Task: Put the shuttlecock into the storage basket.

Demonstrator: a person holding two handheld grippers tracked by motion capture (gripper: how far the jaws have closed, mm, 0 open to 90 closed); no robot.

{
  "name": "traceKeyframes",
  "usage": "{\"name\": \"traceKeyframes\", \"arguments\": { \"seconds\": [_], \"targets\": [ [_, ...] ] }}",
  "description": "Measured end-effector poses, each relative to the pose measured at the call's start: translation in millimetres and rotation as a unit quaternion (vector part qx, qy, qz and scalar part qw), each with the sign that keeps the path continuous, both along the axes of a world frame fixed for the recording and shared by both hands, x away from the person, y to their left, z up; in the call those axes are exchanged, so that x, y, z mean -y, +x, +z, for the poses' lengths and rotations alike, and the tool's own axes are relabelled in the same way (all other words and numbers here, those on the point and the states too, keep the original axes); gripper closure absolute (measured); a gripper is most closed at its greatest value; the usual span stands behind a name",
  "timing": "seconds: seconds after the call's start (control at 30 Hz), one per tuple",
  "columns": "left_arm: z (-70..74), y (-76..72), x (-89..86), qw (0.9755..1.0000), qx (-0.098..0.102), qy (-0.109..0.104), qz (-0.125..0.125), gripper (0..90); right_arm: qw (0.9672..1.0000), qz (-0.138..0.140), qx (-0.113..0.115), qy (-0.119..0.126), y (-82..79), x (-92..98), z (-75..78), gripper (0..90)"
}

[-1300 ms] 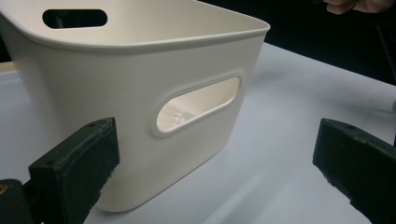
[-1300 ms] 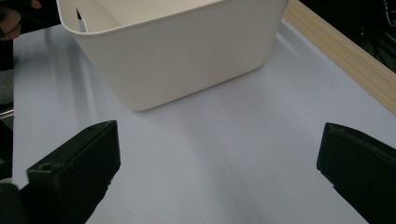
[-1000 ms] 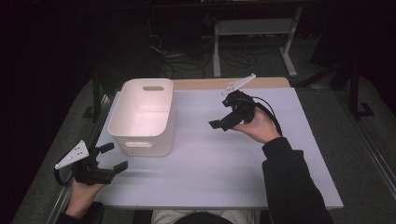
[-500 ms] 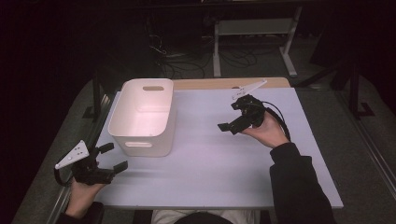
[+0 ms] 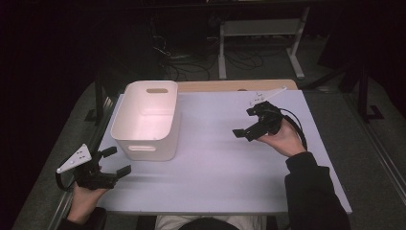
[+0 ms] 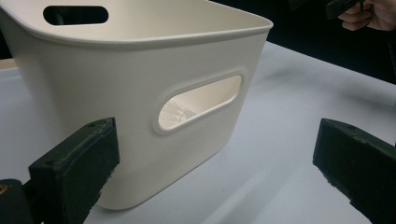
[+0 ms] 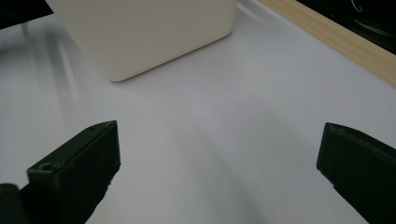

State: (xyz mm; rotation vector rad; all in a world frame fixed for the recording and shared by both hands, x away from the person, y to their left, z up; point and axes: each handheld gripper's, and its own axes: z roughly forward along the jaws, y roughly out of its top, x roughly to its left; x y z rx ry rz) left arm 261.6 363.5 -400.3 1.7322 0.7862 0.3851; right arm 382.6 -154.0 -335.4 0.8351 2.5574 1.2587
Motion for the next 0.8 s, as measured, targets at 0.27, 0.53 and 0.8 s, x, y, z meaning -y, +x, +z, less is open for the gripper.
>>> {"name": "traceKeyframes", "arguments": {
  "seconds": [0.27, 0.53, 0.8],
  "targets": [
    [-0.1, 0.1, -0.1, 1.0, 0.0, 0.0, 0.0, 0.3, 0.9999, -0.006, 0.004, 0.009, -6.4, 10.3, -4.5, 0.0],
    [0.0, 0.0, -0.4, 1.0, -0.001, 0.001, 0.001, 0.3, 0.9995, -0.017, 0.002, 0.025, -12.1, 22.6, -13.4, 0.0],
    [0.1, -0.3, -0.5, 1.0, -0.001, -0.001, 0.001, 0.3, 0.9991, -0.02, 0.002, 0.037, -20.2, 30.2, -17.1, 0.0]
  ]
}}
